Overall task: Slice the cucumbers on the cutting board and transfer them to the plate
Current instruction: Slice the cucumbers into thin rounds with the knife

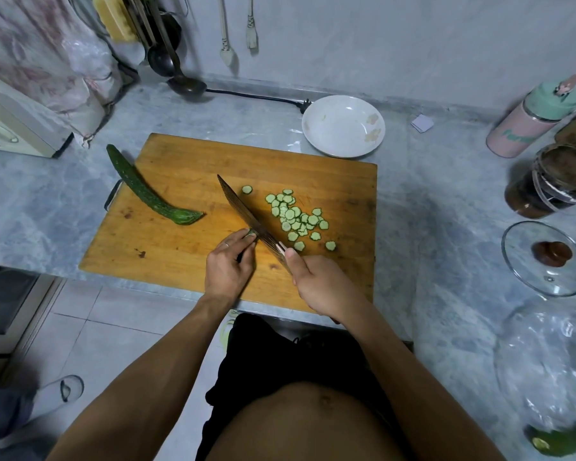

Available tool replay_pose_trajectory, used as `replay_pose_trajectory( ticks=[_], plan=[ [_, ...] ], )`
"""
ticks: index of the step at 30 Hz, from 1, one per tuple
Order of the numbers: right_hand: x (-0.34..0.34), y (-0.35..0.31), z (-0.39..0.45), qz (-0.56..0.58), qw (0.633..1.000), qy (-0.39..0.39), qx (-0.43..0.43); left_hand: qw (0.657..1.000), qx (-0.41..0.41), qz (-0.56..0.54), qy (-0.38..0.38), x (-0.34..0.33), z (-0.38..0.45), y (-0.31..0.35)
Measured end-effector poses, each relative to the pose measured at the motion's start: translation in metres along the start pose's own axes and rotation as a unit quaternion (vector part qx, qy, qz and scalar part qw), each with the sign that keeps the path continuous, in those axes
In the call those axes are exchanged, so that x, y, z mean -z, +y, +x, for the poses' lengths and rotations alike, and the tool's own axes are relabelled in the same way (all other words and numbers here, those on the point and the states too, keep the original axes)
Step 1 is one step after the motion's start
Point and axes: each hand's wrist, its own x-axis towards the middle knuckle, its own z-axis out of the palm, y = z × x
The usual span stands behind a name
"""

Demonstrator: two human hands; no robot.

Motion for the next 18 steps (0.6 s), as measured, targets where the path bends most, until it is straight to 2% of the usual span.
replay_pose_trajectory(
  ticks=[12, 18],
  plan=[
    [-0.025, -0.003, 0.024, -0.076, 0.997, 0.03, 0.018, 1.0, -0.001, 0.011, -0.016, 0.001, 0.0, 0.0],
    [-0.013, 0.003, 0.02, -0.009, 0.999, 0.042, -0.024, 0.999, -0.001, 0.0, -0.035, 0.007, 0.002, 0.002]
  ],
)
